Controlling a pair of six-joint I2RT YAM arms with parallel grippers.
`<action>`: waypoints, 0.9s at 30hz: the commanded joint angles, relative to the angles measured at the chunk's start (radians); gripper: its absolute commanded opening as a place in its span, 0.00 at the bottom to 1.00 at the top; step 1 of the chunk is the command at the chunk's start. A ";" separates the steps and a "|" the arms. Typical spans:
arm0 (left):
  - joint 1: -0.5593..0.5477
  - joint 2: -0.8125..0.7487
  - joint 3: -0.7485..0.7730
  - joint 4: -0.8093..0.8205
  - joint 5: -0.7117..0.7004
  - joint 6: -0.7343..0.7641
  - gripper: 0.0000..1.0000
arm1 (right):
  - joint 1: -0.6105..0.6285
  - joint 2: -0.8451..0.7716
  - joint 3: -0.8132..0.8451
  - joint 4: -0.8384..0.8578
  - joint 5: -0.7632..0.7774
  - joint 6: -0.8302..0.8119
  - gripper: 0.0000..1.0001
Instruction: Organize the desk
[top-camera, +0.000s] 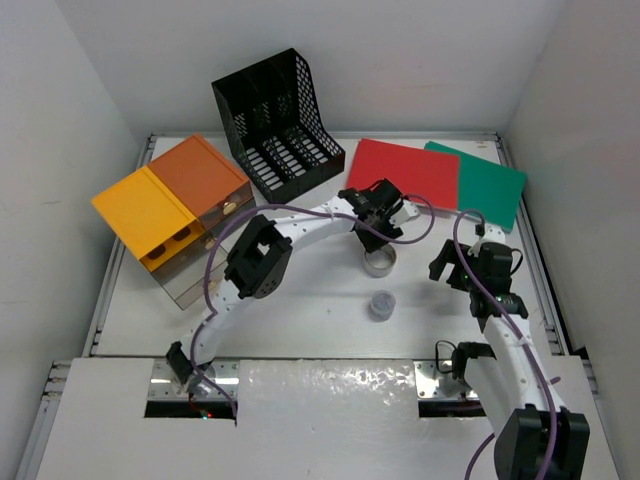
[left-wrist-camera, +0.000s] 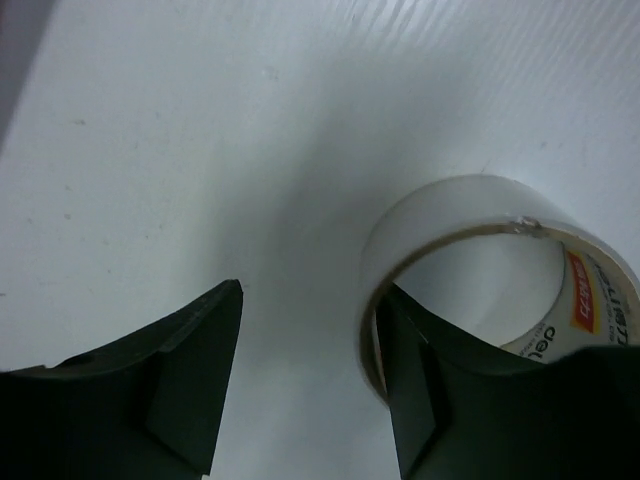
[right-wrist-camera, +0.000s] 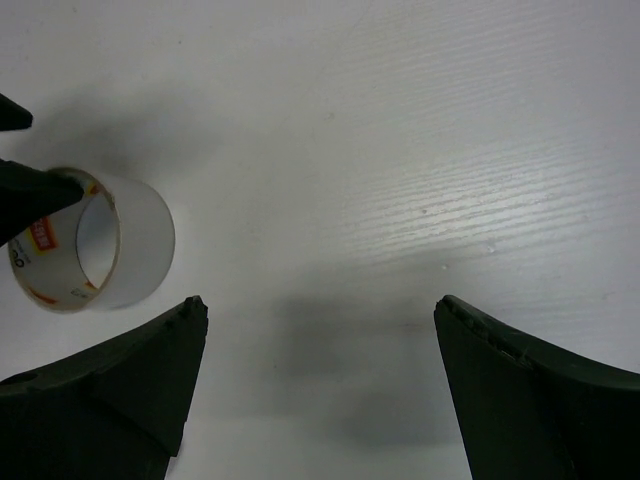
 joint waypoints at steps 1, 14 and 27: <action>0.004 -0.035 -0.052 0.072 0.068 -0.034 0.52 | -0.002 -0.014 -0.005 0.036 0.010 -0.009 0.91; 0.091 -0.349 -0.030 -0.099 0.143 -0.058 0.00 | -0.002 -0.053 -0.019 0.032 0.020 0.000 0.92; 0.787 -1.122 -0.402 -0.394 0.037 0.190 0.00 | -0.002 -0.108 -0.021 0.040 -0.006 0.009 0.92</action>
